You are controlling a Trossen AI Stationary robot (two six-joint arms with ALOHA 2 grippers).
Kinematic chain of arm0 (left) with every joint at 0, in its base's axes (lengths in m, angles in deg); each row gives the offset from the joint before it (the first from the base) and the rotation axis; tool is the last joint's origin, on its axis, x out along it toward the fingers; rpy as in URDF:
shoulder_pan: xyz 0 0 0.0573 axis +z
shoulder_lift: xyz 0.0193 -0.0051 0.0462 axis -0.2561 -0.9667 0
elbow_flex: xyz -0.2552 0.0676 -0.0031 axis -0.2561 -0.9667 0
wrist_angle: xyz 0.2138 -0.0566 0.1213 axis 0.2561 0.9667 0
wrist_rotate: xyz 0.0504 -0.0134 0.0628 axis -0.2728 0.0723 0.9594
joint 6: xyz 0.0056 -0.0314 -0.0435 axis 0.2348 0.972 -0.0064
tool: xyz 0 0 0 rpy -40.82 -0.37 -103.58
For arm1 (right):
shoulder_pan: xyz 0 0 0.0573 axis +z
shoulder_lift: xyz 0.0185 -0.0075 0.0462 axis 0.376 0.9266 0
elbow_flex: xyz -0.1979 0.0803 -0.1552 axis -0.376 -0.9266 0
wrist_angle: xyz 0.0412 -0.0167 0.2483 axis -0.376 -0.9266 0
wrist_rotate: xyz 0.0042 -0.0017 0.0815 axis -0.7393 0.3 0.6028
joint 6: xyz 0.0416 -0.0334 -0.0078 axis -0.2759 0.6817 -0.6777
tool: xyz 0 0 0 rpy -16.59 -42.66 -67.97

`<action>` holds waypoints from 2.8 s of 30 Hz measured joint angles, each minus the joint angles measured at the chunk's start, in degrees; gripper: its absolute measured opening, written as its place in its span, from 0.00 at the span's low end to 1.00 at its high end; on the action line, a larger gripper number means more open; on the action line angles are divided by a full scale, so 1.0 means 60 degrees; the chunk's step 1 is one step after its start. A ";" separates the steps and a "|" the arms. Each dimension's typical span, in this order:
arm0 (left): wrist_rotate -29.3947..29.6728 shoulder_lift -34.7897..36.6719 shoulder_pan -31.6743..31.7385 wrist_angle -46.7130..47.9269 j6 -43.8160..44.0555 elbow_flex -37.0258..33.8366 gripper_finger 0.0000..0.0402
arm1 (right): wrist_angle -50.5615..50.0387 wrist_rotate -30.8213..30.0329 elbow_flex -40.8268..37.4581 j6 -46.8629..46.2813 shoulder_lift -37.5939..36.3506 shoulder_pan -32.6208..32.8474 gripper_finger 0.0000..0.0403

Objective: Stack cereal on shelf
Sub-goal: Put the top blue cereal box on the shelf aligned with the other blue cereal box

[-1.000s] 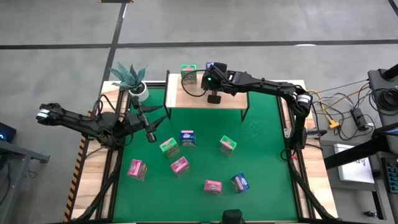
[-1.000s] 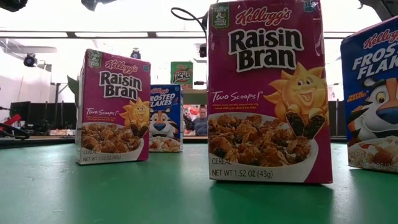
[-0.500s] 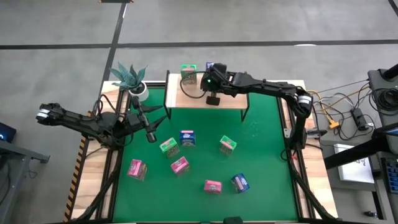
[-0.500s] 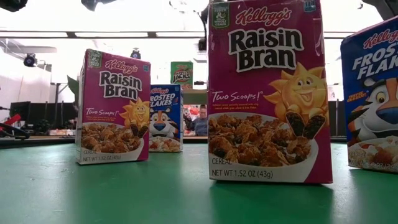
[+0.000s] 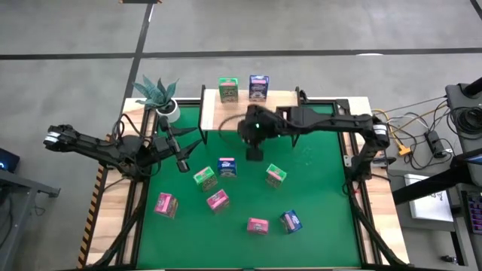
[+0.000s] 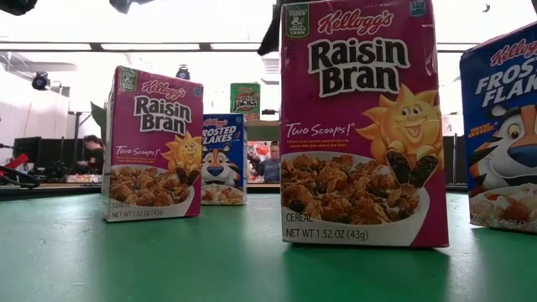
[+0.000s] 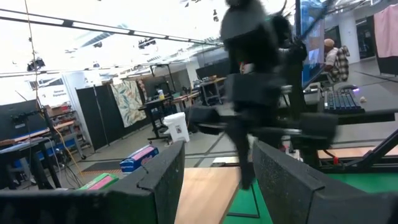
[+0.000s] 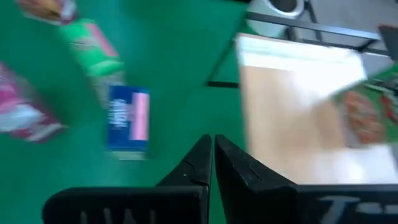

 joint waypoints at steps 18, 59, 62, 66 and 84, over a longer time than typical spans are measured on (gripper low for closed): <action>0.0000 0.0000 0.0000 0.0007 0.0011 0.0000 0.43 | 0.4386 -0.0066 -0.3612 -0.0810 0.0129 0.1556 0.02; -0.0232 -0.0011 -0.0008 -0.0087 -0.0069 0.0004 0.43 | 0.4962 -0.1094 -0.3035 -0.0655 0.1535 0.1060 0.74; -0.0237 -0.0007 -0.0007 -0.0087 -0.0069 0.0004 0.43 | 0.4953 -0.1021 -0.3035 -0.0665 0.1535 0.1068 0.71; -0.0237 -0.0007 -0.0007 -0.0087 -0.0069 0.0004 0.43 | 0.4910 -0.0955 -0.3035 -0.0730 0.1535 0.1068 0.64; -0.0248 -0.0004 -0.0007 -0.0087 -0.0066 0.0004 0.43 | 0.4800 -0.0730 -0.3043 -0.0808 0.1575 0.1068 0.43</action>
